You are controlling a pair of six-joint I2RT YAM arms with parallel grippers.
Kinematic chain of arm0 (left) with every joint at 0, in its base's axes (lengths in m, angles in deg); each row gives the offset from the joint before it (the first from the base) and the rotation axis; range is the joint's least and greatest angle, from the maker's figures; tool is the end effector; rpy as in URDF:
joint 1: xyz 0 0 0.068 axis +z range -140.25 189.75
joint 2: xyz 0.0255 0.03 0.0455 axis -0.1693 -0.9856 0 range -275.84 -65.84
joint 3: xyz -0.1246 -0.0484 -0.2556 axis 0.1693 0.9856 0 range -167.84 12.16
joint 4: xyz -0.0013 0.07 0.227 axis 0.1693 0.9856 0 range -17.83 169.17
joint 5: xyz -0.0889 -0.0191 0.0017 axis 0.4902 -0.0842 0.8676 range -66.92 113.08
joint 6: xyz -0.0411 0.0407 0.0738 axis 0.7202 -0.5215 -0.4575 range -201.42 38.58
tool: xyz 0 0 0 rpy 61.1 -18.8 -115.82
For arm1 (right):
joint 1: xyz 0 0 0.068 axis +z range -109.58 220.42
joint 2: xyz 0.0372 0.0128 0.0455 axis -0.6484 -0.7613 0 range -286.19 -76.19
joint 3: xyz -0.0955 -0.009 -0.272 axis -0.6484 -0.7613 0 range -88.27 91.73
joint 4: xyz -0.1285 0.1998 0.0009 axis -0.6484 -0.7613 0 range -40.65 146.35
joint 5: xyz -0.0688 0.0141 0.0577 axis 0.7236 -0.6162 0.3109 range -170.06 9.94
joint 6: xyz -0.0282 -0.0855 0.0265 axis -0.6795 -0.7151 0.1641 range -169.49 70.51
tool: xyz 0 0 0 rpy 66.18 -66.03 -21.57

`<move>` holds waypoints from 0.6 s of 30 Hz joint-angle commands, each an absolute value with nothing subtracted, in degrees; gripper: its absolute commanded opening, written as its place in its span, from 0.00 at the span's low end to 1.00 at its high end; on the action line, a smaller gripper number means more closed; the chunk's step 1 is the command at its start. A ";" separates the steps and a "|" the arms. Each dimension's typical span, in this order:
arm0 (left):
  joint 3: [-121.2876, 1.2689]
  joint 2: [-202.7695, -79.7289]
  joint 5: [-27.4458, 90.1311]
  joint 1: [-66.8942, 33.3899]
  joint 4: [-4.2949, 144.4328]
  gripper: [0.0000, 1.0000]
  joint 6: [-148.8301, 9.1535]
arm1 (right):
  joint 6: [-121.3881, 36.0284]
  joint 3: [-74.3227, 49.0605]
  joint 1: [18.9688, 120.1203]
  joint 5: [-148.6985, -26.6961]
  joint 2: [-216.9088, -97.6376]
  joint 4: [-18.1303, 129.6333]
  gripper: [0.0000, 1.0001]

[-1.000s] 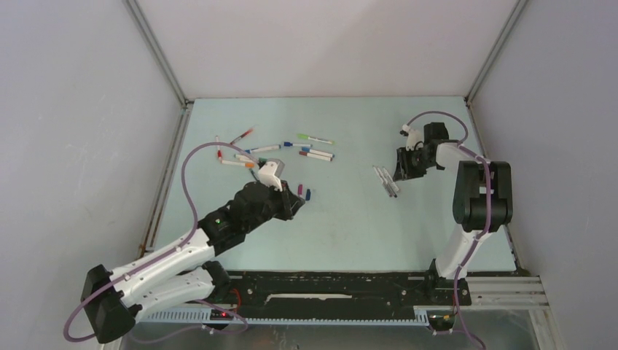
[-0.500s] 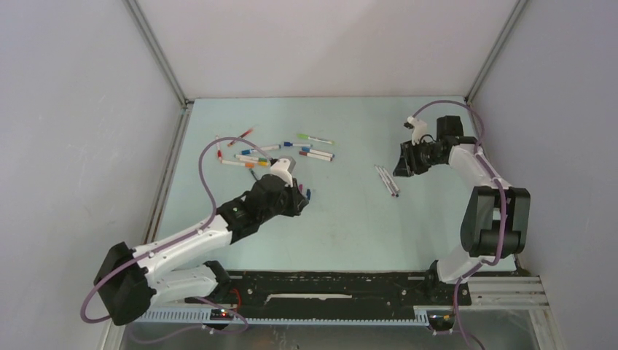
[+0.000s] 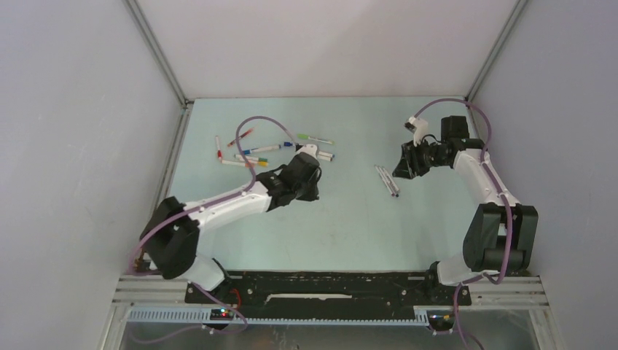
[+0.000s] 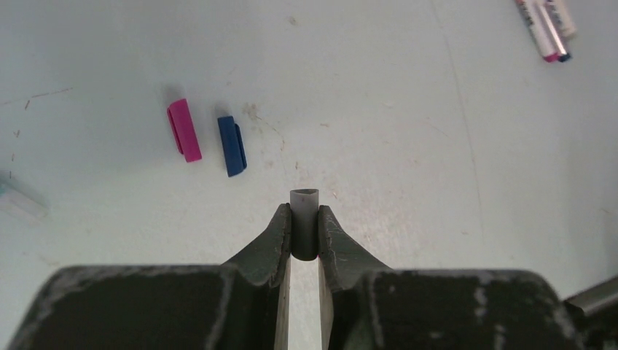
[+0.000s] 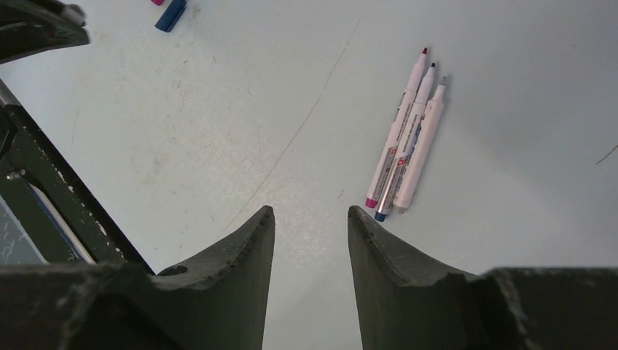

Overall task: Open the pen caps
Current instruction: Place the pen cap at the center of the board.

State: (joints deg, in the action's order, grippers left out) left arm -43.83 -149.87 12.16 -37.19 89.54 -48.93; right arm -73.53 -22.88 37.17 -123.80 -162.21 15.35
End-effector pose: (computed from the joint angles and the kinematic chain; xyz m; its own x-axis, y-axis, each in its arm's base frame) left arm 0.2322 -0.2251 0.2301 -0.7466 0.0265 -0.6647 0.2673 0.9269 -0.2633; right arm 0.2941 0.0419 0.2530 -0.6854 -0.2557 -0.6818 -0.6199 0.6961 0.3621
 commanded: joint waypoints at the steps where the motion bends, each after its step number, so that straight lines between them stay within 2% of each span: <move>1: -53.70 -156.75 7.50 -36.85 96.13 0.01 -50.58 | -74.80 -23.22 36.90 -125.78 -160.72 14.68 0.44; 7: -60.94 -165.42 6.12 -36.85 99.82 0.02 -51.24 | -74.97 -23.40 36.90 -126.19 -160.48 14.51 0.45; 18: -67.56 -174.06 5.45 -36.77 103.24 0.15 -52.48 | -75.33 -23.40 36.90 -126.44 -160.86 14.37 0.45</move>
State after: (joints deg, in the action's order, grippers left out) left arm -63.78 -172.82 6.81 -37.10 101.80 -51.09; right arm -74.62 -23.30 37.17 -125.33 -162.12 14.44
